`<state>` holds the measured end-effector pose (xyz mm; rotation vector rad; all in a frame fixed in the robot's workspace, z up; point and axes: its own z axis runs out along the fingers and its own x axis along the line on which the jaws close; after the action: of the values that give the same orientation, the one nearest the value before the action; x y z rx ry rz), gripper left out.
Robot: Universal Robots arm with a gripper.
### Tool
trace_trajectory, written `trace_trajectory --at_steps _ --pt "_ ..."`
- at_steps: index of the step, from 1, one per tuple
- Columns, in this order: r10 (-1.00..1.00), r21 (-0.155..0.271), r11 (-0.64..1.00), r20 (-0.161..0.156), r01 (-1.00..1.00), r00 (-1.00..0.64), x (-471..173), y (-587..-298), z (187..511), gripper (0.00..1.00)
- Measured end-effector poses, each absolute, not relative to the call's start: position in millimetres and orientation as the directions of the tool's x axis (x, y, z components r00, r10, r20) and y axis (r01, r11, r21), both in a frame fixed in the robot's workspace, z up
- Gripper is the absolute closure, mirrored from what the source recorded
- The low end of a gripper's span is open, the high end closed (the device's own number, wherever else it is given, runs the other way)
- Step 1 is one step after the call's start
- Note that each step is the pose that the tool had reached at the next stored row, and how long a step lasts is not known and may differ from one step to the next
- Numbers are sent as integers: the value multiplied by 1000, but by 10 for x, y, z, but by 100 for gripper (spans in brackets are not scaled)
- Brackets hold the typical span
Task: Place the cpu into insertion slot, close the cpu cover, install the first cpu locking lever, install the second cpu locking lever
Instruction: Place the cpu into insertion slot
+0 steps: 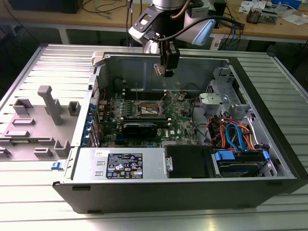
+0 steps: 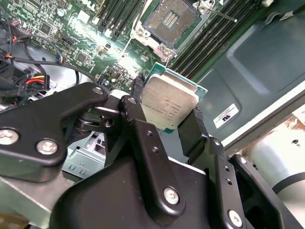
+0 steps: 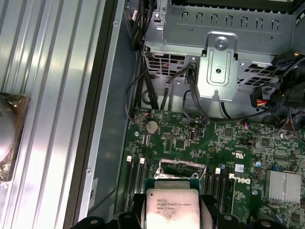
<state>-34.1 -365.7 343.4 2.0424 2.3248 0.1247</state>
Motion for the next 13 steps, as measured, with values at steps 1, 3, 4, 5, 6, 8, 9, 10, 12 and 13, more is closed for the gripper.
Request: trace_trajectory --at_steps 1,3,4,5,6,8,9,10,12,13 --pt "992 90 122 20 988 -125 -341 -3657 3434 46" --pt "993 90 113 20 990 -115 -341 -3657 3433 46" --pt "994 90 109 20 990 -112 -341 -3657 3433 46" --pt "994 90 105 20 990 -108 -341 -3657 3433 46" --pt "995 90 100 20 991 -102 -341 -3657 3432 46" --pt "995 90 95 20 991 -97 -341 -3657 3432 46" --pt "995 90 93 20 992 -95 -341 -3657 3432 46" --pt "995 90 92 20 992 -94 -341 -3657 3431 46" --pt "995 90 91 20 992 -93 -345 -3657 3430 46" --pt "995 90 91 20 992 -93 -345 -3657 3429 46"
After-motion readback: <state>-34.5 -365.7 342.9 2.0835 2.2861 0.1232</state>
